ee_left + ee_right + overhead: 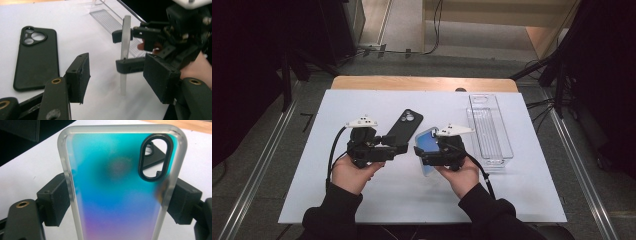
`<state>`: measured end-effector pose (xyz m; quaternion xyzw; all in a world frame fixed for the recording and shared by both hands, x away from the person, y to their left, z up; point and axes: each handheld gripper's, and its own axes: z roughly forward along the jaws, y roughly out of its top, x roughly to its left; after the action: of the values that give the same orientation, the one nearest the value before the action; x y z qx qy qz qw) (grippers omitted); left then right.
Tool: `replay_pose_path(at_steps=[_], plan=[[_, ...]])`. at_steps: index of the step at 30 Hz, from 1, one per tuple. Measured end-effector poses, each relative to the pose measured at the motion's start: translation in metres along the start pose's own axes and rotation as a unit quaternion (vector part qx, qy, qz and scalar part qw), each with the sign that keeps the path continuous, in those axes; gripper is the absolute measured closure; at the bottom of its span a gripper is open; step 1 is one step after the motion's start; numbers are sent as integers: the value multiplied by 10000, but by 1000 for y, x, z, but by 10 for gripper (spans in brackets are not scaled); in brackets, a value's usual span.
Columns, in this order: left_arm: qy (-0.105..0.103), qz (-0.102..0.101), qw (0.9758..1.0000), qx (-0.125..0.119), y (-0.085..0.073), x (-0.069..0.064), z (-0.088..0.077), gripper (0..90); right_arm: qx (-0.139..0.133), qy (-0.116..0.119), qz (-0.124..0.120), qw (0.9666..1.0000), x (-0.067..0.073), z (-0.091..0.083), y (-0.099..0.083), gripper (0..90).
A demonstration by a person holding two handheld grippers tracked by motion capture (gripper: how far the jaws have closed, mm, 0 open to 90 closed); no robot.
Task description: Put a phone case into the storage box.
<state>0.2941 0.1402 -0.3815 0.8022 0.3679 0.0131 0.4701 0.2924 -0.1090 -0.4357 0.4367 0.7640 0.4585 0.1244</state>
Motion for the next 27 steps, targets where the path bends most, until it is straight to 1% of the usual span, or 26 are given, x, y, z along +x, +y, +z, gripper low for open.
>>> replay_pose_path(at_steps=[3,6,8,9,10,11,12,14,16,17,19,22,24,27], plan=[[-98,124,9998,95,-5,3,5,360,-6,11,58,10000,-5,-3,1,154],[-121,282,9994,135,-10,5,9,358,-37,7,67,10000,-9,-6,2,154],[-173,398,9989,169,-13,8,11,358,-51,5,74,10000,-10,-8,3,154],[-257,414,9987,178,-15,11,12,357,-38,7,63,10000,-11,-8,3,154],[-341,395,9985,188,-18,14,14,332,-24,-3,48,10000,-12,-8,2,154],[-393,365,9983,226,-20,17,15,305,-3,-9,38,10000,-12,-8,2,154],[-401,349,9983,238,-22,19,16,305,8,-9,27,10000,-12,-8,2,154],[-331,391,9983,274,-27,23,17,305,21,5,10,10000,-12,-9,2,154],[-183,353,9987,334,-29,26,19,309,5,32,8,10000,-12,-9,2,154],[-162,356,9985,376,-31,28,19,310,-6,42,-5,10000,-12,-10,2,154],[-162,352,9984,404,-35,31,18,309,2,60,-21,10000,-12,-11,2,154],[-207,351,9977,544,-42,37,16,308,8,93,-32,10000,-14,-12,2,154],[-249,315,9973,621,-47,40,16,308,47,122,12,9999,-15,-12,2,154],[-205,388,9960,773,-54,43,15,308,39,168,28,9998,-16,-12,2,154]])
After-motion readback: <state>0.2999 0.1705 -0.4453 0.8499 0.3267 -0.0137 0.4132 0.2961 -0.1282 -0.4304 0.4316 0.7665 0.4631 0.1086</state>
